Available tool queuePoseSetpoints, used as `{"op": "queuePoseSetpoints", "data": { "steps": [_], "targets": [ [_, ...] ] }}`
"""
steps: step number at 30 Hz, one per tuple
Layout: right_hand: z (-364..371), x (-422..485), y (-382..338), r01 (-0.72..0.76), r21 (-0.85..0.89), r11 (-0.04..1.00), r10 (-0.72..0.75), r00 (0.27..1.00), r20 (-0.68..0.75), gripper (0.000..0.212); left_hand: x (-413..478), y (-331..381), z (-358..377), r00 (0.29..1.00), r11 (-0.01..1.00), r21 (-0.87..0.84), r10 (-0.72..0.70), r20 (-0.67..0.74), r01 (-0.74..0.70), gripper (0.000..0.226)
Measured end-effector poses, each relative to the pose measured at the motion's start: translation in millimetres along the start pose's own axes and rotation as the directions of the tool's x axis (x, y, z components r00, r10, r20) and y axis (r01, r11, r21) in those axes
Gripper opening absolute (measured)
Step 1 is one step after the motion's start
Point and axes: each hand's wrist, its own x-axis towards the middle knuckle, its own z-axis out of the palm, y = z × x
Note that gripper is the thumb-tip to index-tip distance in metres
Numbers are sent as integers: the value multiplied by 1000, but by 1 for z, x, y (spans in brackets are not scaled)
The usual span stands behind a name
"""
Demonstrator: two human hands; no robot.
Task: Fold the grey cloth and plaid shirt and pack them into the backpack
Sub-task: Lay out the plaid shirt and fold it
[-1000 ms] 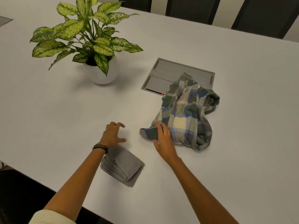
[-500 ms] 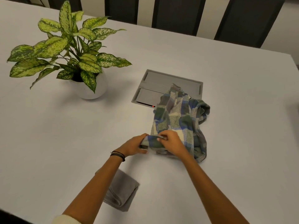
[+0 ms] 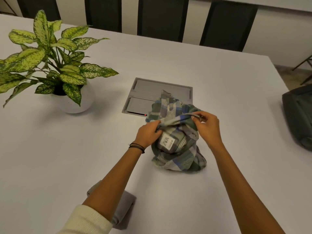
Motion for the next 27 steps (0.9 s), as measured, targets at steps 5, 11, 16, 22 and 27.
{"op": "queuePoseSetpoints", "data": {
  "steps": [5, 11, 16, 22, 27],
  "targets": [
    [-33, 10, -16, 99, -37, 994, -105, 975, -198, 12, 25, 47, -23, 987, 994, -40, 96, -128, -101, 19],
    [-76, 21, -47, 162, 22, 987, -145, 931, -335, 10, 43, 114, -63, 962, 961, -215, 117, -247, -172, 19],
    [-117, 17, -63, 98, -9, 995, -98, 994, -42, 24, 42, 162, -87, 973, 896, -410, 87, -213, -170, 21],
    [-114, -29, -81, 167, -78, 983, -182, 952, -247, 10, 33, 189, -84, 998, 781, -624, -53, -21, 28, 10],
    [-82, -76, -78, 51, -141, 989, -65, 993, -95, 33, 19, 209, -83, 993, 534, -840, -114, 43, 98, 16]
  ]
}}
